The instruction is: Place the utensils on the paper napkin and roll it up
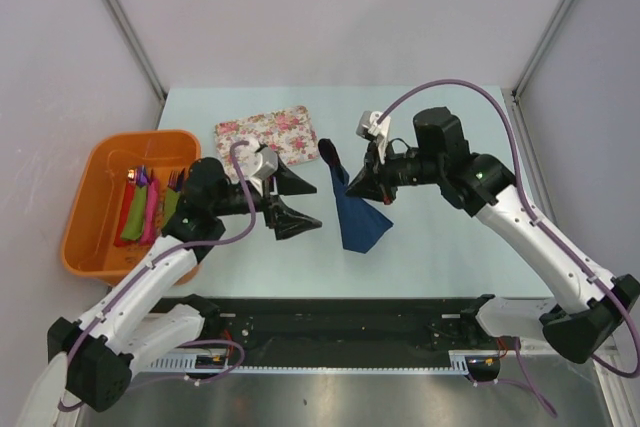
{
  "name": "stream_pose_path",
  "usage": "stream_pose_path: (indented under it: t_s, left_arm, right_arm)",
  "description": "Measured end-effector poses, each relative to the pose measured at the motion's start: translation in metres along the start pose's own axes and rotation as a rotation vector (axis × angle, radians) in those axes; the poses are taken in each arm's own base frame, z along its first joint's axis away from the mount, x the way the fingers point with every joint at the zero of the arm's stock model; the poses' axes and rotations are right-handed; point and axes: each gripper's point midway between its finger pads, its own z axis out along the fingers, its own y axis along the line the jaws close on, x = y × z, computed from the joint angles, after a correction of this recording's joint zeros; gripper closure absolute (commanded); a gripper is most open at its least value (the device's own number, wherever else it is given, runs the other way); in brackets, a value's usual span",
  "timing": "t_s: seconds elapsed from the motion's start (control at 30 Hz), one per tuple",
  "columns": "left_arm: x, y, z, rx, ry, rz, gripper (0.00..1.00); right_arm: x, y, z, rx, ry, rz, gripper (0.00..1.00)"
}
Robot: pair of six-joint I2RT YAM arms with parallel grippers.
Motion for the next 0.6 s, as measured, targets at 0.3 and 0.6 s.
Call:
stream_pose_path:
  t_s: [0.3, 0.6]
  left_arm:
    - [0.004, -0.027, 0.018, 0.1, -0.046, -0.01, 0.11]
    - [-0.016, -0.04, 0.028, 0.142, -0.141, -0.037, 0.16]
  right_arm:
    - [-0.008, 0.044, -0.003, -0.028, -0.014, -0.144, 1.0]
    - [-0.008, 0.052, 0.002, -0.014, -0.007, -0.173, 1.0]
